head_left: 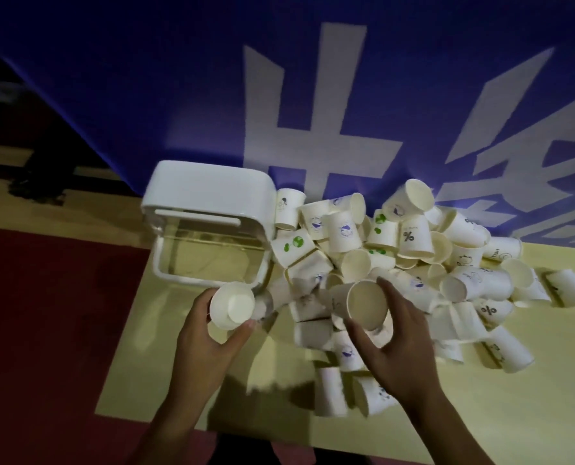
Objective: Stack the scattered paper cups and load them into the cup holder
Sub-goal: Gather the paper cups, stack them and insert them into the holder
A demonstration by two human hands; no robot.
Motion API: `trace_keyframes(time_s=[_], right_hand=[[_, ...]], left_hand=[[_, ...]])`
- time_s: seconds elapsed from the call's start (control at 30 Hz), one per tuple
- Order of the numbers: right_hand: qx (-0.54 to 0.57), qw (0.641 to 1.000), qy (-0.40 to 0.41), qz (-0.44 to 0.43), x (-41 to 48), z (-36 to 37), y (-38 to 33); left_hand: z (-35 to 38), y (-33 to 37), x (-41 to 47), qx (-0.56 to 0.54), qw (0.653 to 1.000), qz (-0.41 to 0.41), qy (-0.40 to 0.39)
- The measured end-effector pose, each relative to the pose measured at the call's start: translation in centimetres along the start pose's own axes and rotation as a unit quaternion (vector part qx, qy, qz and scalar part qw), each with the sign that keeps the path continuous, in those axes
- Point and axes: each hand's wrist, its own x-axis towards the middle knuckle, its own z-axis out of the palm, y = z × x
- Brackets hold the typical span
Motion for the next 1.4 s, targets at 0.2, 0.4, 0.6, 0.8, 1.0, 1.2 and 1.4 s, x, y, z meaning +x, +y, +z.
trace_keyframes(time_s=[0.2, 0.4, 0.6, 0.8, 1.0, 1.2, 1.4], right_hand=[[0.042, 0.998, -0.043, 0.022, -0.6, 8.7, -8.2], [0.016, 0.998, -0.058, 0.026, 0.5, 15.0, -12.1], [-0.008, 0.998, -0.063, 0.03, 2.2, 18.1, -13.8], [-0.031, 0.995, -0.082, 0.053, 3.2, 20.1, -13.4], [-0.036, 0.992, -0.106, 0.065, 4.2, 22.1, -13.9], [-0.009, 0.99, -0.134, 0.04, 6.2, 24.7, -15.6], [-0.003, 0.99, -0.141, -0.012, 7.5, 27.6, -17.8]], left_hand=[[-7.7, -5.2, 6.4, 0.003, 1.0, 0.01, -0.004], [-10.2, -8.2, 13.0, 0.029, 0.999, 0.036, -0.028], [-9.6, -10.1, 17.5, 0.074, 0.994, 0.04, -0.067], [-8.6, -12.4, 20.4, 0.192, 0.97, 0.044, -0.144], [-8.0, -13.8, 22.0, 0.292, 0.942, 0.069, -0.152], [-8.4, -14.3, 22.0, 0.274, 0.944, 0.066, -0.169], [-10.3, -14.6, 21.0, 0.113, 0.983, 0.045, -0.141]])
